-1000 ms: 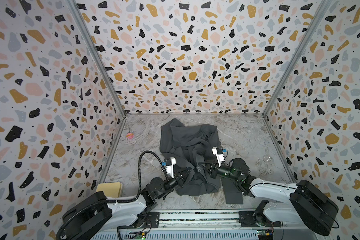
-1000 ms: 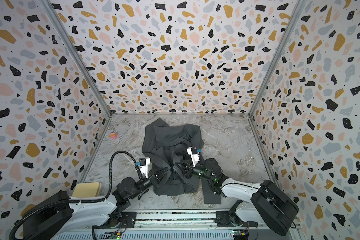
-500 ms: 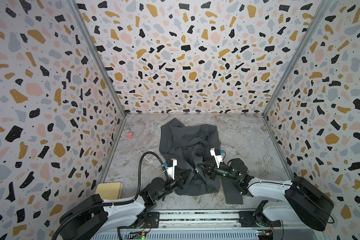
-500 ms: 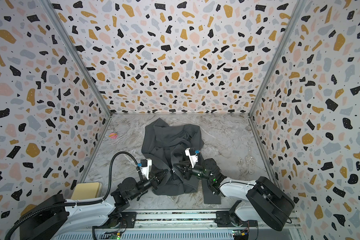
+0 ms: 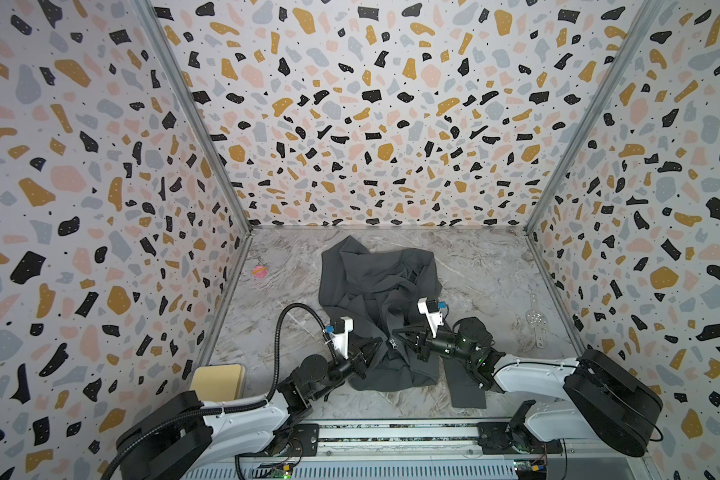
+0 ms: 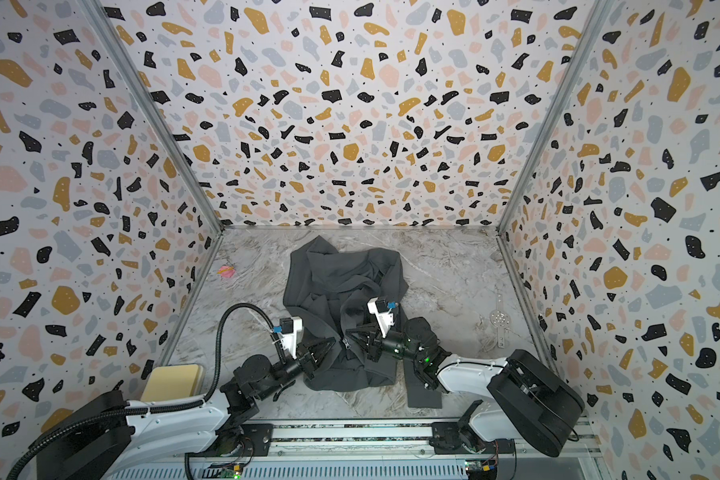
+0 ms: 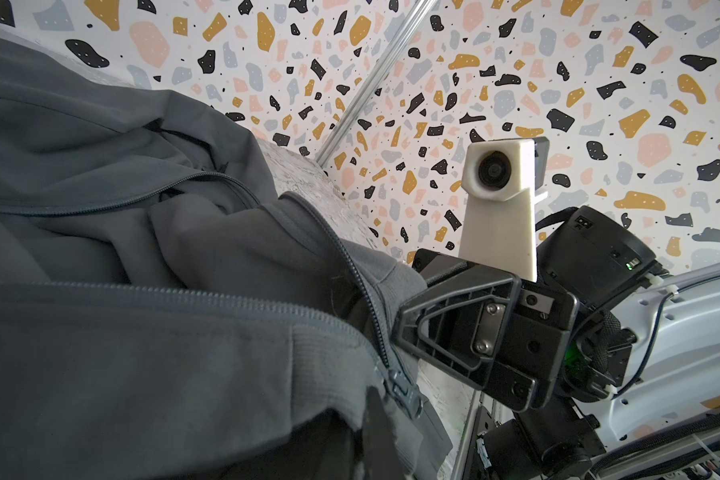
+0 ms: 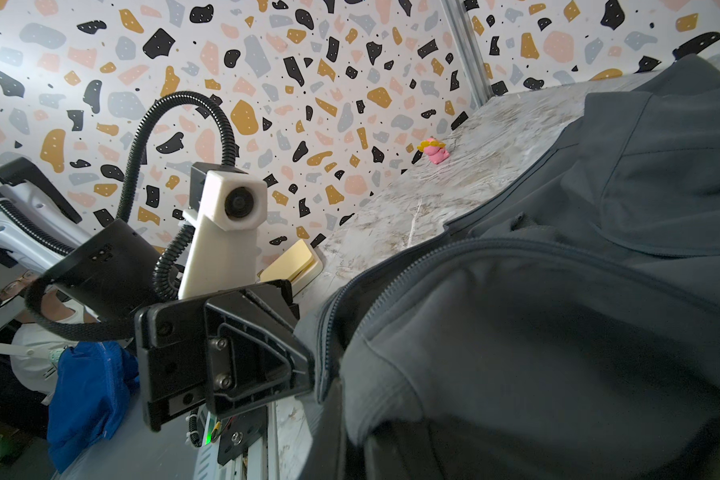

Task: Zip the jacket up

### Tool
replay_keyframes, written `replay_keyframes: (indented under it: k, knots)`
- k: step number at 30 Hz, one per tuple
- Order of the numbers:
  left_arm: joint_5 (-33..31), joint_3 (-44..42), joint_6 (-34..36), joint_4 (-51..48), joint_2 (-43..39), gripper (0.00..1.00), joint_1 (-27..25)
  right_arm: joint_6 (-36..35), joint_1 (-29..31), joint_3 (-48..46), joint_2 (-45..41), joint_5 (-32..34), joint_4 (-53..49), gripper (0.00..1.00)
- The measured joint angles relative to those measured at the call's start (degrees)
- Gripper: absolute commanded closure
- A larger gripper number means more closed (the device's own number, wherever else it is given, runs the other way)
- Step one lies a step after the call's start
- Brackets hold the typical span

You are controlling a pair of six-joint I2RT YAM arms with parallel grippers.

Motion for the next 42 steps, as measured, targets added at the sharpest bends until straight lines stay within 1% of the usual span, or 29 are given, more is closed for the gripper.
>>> replay_keyframes:
  k: [42]
  knots:
    - [0.02, 0.00, -0.50, 2.36, 2.97, 1.00, -0.83, -0.90, 0.72, 0.00, 0.02, 0.68, 0.35, 1.00]
